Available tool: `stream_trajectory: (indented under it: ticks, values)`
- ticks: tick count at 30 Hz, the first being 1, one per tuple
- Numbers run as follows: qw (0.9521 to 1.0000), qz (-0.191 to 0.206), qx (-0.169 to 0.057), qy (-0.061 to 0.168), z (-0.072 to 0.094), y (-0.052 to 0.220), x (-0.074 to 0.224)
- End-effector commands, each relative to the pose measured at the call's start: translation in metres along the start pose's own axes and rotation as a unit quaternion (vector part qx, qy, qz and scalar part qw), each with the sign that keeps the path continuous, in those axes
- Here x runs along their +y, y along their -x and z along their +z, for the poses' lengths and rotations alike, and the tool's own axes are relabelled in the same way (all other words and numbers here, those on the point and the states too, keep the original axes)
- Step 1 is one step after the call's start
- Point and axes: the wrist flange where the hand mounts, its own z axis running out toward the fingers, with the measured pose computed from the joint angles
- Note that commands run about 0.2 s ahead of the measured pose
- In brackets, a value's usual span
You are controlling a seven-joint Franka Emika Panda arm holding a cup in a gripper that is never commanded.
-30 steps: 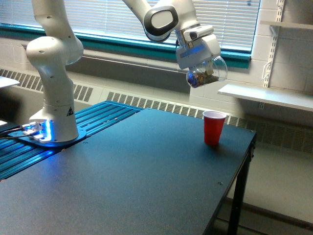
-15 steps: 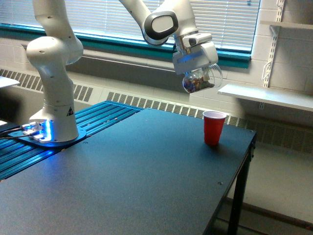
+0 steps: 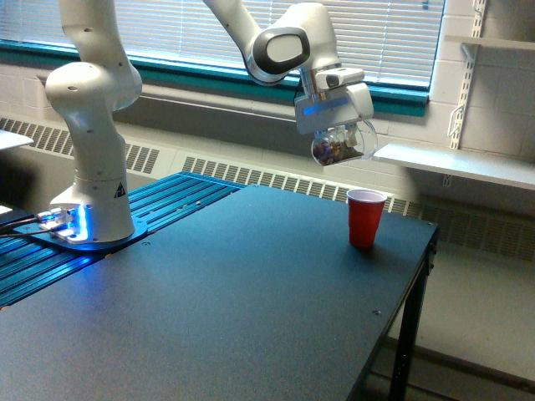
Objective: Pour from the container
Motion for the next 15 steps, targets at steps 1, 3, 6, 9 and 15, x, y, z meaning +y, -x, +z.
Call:
stream_trajectory:
  ticks: [1,3,6,9,15]
  values:
    - [0.9999,-0.011,0.001,0.001,-0.001,-0.008,-0.014]
    - [0.9999,-0.013,-0.001,0.002,0.001,-0.009,-0.017]
    - [0.9998,-0.018,-0.005,0.002,0.004,-0.01,-0.021]
    - [0.9997,-0.021,-0.009,0.003,0.006,-0.012,-0.025]
    - [0.9994,-0.029,-0.015,0.008,0.01,-0.015,-0.031]
